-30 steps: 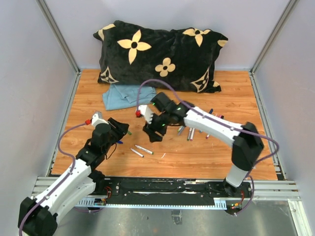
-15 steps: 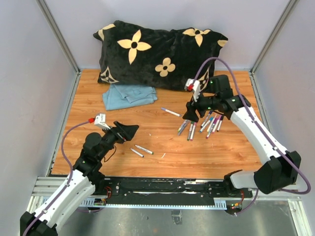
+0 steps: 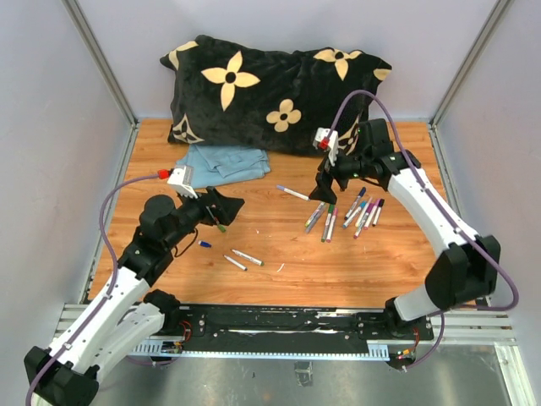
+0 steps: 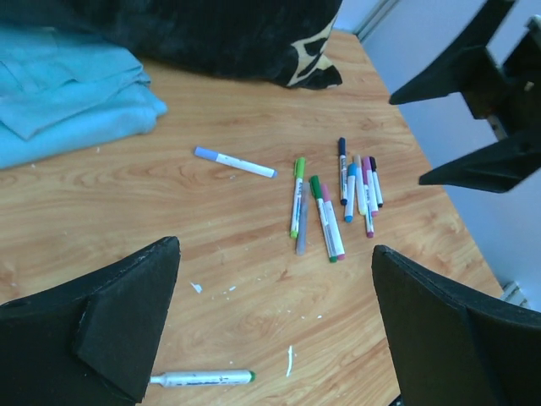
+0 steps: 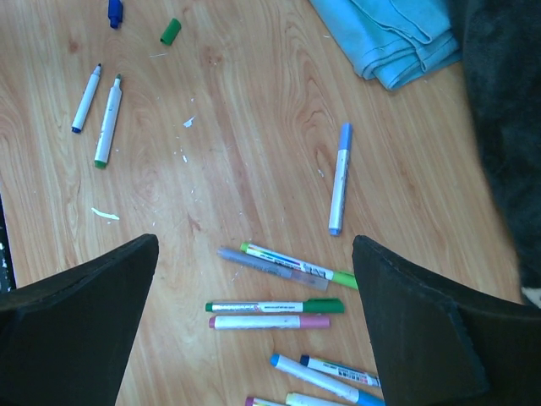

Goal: Open the pen caps
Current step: Pick up the pen from the center of the board.

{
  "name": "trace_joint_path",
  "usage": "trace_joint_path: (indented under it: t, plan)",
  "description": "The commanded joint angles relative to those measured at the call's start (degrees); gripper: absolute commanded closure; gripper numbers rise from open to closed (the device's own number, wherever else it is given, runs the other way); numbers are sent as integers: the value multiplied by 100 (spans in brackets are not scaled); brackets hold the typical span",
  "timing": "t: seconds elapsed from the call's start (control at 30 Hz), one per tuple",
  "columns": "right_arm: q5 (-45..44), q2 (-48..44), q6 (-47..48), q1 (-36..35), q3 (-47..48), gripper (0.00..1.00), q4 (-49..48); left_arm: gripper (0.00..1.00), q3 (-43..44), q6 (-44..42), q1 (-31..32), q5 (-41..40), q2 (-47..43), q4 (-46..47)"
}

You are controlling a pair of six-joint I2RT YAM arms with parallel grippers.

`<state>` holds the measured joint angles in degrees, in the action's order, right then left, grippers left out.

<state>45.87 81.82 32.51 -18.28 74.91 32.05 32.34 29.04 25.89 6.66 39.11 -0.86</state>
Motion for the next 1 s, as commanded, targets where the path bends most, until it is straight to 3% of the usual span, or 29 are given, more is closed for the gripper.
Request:
trace_joint_path:
  t: [0.0,0.2,0.43,0.67,0.97]
  plan:
    - [296,606,307,8,568,1,405,1,438,-660,-40,132,29,-747]
    - [-807,1804,561,-206,1512,1,1056,1,1066,-1511,-38,-312,-36,-1686]
    - [-1910,3305,619,-653,2641,1,1420,1,507,-1762,-45,-829,-808,-1546]
    - [-2352,4332,736,-659,3431,1,1566,1,469,-1840,-89,-1047,-880,-1521]
    - [-2299,4774,597,-737,3662,13,1709,1,460,-1858,-251,-928,-773,-1496]
